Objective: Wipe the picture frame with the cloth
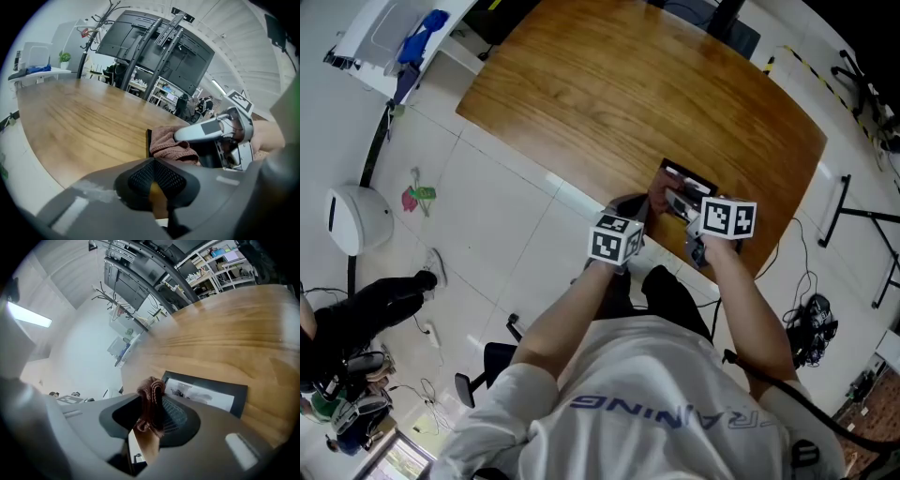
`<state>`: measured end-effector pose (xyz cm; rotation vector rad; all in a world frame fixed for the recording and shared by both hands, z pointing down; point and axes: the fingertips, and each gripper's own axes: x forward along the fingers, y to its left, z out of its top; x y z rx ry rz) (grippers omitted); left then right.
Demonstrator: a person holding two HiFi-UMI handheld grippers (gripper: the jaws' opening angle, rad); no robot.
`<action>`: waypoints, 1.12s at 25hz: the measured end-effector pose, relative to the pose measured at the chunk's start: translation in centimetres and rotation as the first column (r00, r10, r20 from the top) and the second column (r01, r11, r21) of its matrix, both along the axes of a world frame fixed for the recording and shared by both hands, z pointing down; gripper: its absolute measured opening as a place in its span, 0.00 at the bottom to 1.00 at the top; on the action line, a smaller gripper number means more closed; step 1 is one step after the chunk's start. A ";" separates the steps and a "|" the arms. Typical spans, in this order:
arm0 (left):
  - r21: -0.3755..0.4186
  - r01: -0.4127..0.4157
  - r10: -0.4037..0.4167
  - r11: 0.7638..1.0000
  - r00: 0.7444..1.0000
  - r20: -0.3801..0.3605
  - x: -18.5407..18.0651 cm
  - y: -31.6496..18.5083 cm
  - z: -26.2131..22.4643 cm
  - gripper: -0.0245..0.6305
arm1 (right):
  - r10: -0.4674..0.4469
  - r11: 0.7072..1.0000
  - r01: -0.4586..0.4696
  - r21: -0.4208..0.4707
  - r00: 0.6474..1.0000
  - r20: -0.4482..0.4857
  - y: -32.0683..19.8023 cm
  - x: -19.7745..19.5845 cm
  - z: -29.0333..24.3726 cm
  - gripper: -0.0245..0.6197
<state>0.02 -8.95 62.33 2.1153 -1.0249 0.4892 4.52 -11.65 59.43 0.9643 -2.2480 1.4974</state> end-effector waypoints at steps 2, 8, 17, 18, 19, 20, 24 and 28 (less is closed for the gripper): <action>0.000 0.001 -0.001 1.000 1.000 -0.001 -0.2 0.0 0.0 0.04 | -0.004 1.000 0.004 0.005 1.000 -0.013 0.0 0.0 0.0 0.22; -0.004 -0.004 0.004 1.000 1.000 0.000 -0.1 0.1 0.1 0.04 | -0.023 0.999 0.026 0.037 0.997 -0.080 0.6 1.1 0.0 0.22; 0.002 -0.005 0.005 1.000 1.000 0.010 -0.3 -0.1 0.2 0.04 | 0.002 1.000 0.000 0.017 0.996 -0.091 2.0 3.9 0.2 0.22; 0.002 -0.006 0.006 1.000 1.000 0.011 -0.3 -0.1 0.2 0.04 | 0.011 1.000 -0.010 0.012 0.997 -0.081 2.3 4.3 0.1 0.22; 0.001 -0.007 0.007 1.000 1.000 0.012 -0.3 -0.1 0.2 0.04 | 0.018 1.000 -0.018 0.009 0.997 -0.077 2.5 4.8 0.1 0.22; 0.002 -0.008 0.008 1.000 1.000 0.014 -0.3 -0.1 0.2 0.04 | 0.024 1.000 -0.023 0.010 0.997 -0.079 2.8 5.4 0.1 0.22; 0.006 -0.005 0.004 1.000 1.000 0.017 -0.4 -0.1 0.2 0.04 | 0.054 0.999 -0.053 0.007 0.995 -0.083 3.6 7.3 0.2 0.22; 0.003 -0.003 0.003 1.000 1.000 0.017 -0.5 -0.1 0.2 0.04 | 0.087 0.996 -0.087 0.001 0.993 -0.081 4.2 8.7 0.3 0.22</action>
